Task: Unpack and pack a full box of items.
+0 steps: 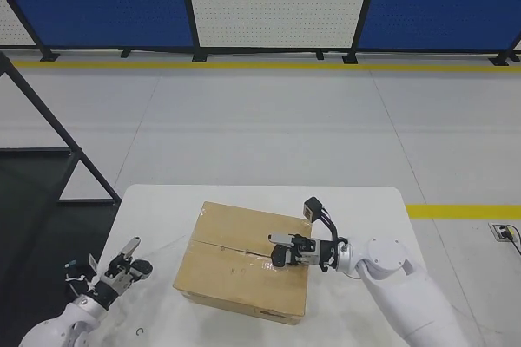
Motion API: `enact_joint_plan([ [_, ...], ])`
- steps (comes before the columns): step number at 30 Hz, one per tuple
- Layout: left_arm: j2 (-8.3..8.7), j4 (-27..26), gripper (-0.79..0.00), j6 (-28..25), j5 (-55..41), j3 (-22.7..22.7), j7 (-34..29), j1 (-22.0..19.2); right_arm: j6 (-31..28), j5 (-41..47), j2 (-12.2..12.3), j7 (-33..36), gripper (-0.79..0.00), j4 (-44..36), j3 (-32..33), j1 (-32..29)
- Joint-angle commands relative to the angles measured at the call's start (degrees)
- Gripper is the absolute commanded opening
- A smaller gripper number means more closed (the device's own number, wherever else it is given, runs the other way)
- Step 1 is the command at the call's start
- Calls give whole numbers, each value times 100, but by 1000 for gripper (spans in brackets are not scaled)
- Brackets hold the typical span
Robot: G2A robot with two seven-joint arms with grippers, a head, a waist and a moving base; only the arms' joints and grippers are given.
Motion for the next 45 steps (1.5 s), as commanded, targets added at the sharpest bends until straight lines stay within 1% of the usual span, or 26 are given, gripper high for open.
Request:
enact_joint_plan([
  [1, -9, 79, 0, 73, -58, 69, -75, -88, -12, 0, 0, 2, 0, -5, 6, -8],
  [5, -25, 200, 0, 205, -72, 238, -255, -251, -15, -9, 2, 9, 0, -24, 21, -30],
  [9, -36, 192, 0, 134, -6, 322, -284, -208, -16, -25, 10, -14, 0, -59, 49, -74],
  [15, -79, 322, 0, 249, -223, 403, -53, -371, 4, -36, 19, -6, 0, -116, 81, -123],
  [21, -137, 670, 0, 444, -549, 472, 318, -778, 13, -54, 21, -3, 0, -150, 89, -147],
  [25, -137, 727, 0, 382, -658, 351, 421, -941, 1, -59, 25, -43, 0, -182, 112, -190],
  [31, -78, 359, 0, 280, -573, -54, 558, -879, -3, -65, 40, -68, 0, -240, 164, -263],
  [37, -33, -316, 0, 236, -439, -375, 653, -687, -30, -63, 50, -46, 0, -259, 202, -289],
  [41, -25, -772, 0, 287, -455, -488, 692, -589, -44, -67, 54, -47, 0, -260, 220, -296],
  [45, -29, -1140, 0, 340, -447, -470, 715, -563, -57, -65, 58, -51, 0, -268, 239, -310],
])
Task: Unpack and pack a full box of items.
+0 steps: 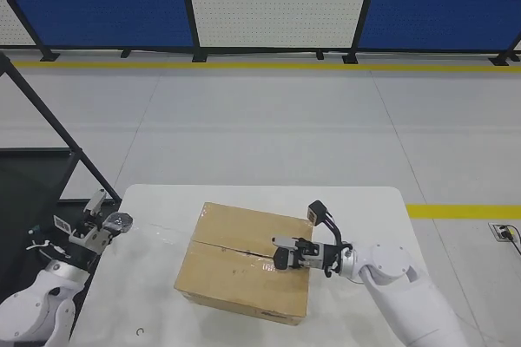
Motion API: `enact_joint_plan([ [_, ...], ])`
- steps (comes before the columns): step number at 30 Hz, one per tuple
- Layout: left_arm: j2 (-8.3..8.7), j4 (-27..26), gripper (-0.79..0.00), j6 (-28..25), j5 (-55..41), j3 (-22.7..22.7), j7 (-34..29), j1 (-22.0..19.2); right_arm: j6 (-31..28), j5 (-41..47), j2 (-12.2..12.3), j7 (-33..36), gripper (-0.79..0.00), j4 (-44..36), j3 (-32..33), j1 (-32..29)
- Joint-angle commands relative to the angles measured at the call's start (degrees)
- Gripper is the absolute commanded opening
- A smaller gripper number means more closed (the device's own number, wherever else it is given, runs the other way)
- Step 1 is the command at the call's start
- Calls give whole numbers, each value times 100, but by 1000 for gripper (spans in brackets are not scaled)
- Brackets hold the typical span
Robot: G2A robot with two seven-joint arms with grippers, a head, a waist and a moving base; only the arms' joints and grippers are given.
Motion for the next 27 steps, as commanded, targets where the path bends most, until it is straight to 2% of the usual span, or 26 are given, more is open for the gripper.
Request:
enact_joint_plan([
  [1, -6, -161, 0, 7, 25, 37, 24, -2, -9, -7, 2, -10, 0, -7, 9, -9],
  [15, -52, -1158, 0, 205, 330, 530, 144, -56, -98, -75, 77, -184, 0, -300, 266, -251],
  [27, -110, -1608, 0, 366, 849, 1196, 217, -131, 87, -186, 166, -142, 0, -554, 464, -481],
])
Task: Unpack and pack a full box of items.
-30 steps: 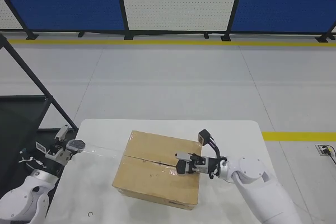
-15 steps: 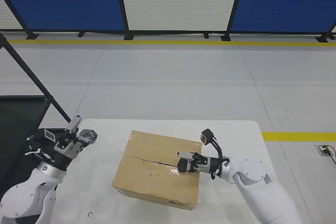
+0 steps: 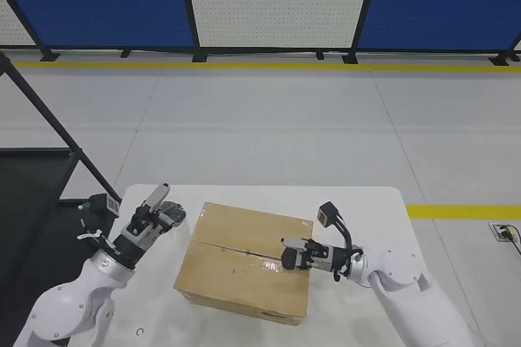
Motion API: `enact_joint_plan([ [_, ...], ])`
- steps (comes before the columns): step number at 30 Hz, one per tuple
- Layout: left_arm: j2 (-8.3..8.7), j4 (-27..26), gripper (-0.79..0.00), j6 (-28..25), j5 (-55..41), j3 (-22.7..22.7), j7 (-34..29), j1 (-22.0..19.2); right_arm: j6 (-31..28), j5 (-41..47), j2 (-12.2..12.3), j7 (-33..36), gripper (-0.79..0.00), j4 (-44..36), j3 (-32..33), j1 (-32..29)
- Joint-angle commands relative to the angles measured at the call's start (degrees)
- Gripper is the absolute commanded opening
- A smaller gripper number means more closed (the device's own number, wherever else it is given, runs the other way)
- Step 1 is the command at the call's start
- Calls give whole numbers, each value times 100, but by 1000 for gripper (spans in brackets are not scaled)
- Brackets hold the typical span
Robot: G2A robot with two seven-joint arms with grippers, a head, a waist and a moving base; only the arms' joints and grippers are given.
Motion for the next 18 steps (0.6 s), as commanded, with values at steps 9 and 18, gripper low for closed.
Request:
enact_joint_plan([
  [9, -56, -168, 0, 106, 463, 569, 15, -116, -27, 13, 67, -45, 0, -157, 187, -230],
  [18, -110, -300, 0, 140, 979, 1051, 49, -181, 40, 24, 94, 33, 0, -175, 212, -264],
])
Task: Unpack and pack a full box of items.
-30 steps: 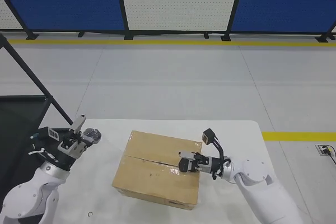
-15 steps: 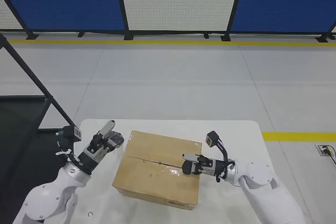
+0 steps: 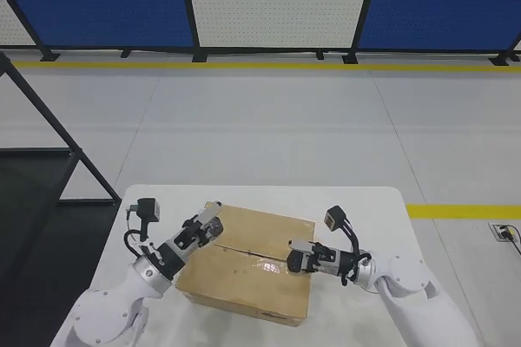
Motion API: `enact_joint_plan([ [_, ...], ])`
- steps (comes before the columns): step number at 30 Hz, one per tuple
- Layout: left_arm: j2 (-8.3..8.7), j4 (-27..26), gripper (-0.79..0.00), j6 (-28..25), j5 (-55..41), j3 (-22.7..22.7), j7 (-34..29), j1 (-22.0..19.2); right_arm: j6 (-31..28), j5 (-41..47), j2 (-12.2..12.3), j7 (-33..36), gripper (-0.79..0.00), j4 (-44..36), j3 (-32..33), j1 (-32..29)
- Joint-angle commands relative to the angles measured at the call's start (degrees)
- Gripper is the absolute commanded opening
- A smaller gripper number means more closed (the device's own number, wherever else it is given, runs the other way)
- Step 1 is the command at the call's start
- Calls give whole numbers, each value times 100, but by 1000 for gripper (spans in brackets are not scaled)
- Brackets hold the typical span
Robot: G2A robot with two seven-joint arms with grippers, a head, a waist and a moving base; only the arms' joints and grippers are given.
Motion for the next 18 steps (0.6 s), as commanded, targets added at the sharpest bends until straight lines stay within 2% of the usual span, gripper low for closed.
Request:
enact_joint_plan([
  [1, -11, -15, 0, 5, 109, 92, 8, -13, 5, 8, 0, 7, 0, 14, -9, 9],
  [18, -105, -33, 0, 64, 606, 566, 2, -150, -3, 83, -30, 1, 0, 223, -164, 177],
])
